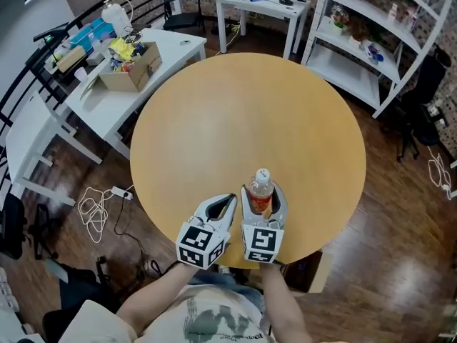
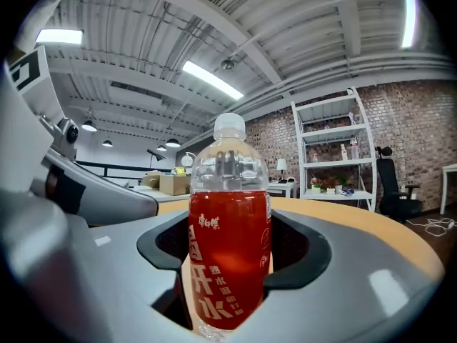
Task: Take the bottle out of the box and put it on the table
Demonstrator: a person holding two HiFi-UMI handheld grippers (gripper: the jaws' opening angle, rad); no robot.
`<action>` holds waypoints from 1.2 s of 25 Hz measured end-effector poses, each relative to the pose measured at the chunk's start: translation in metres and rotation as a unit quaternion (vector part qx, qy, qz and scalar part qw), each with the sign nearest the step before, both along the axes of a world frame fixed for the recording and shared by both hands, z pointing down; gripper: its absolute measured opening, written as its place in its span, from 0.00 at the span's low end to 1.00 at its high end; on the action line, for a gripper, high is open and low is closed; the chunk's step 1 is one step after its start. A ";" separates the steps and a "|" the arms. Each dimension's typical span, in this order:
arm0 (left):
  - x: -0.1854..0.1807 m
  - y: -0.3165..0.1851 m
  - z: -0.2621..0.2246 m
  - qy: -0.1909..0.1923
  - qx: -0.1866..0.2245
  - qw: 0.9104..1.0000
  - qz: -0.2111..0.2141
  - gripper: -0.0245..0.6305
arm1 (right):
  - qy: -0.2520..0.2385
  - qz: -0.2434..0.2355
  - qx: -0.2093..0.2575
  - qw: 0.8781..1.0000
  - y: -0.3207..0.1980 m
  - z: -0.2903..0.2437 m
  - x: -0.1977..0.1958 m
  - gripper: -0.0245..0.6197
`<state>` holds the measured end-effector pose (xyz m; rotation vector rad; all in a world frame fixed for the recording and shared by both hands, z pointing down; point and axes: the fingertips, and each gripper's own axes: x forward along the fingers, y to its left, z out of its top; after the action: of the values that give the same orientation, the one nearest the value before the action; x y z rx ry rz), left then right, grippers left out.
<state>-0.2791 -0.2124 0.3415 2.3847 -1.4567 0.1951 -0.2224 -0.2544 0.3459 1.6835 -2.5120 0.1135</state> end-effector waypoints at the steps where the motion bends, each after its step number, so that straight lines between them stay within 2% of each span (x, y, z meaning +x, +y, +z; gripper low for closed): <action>1: 0.000 -0.001 0.001 -0.001 0.000 1.000 0.001 0.04 | 0.000 0.000 0.003 1.000 0.000 0.001 0.000 0.51; 8: -0.001 -0.004 0.008 0.004 -0.002 1.000 -0.001 0.04 | 0.022 -0.024 0.020 0.999 0.011 0.004 -0.006 0.52; 13: 0.006 0.003 0.009 0.012 -0.004 1.000 0.001 0.04 | 0.012 -0.009 0.003 1.000 0.020 0.008 0.003 0.52; 22: 0.010 0.015 0.003 0.020 0.008 1.000 -0.005 0.04 | 0.034 -0.026 -0.031 0.999 0.024 0.017 0.004 0.53; 30: 0.016 0.024 -0.001 0.031 0.012 0.999 -0.005 0.04 | 0.032 -0.027 -0.069 0.997 0.049 0.024 0.021 0.52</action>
<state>-0.2627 -0.1881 0.3410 2.3798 -1.4496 0.1008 -0.2016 -0.2056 0.3695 1.5416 -2.4402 0.2206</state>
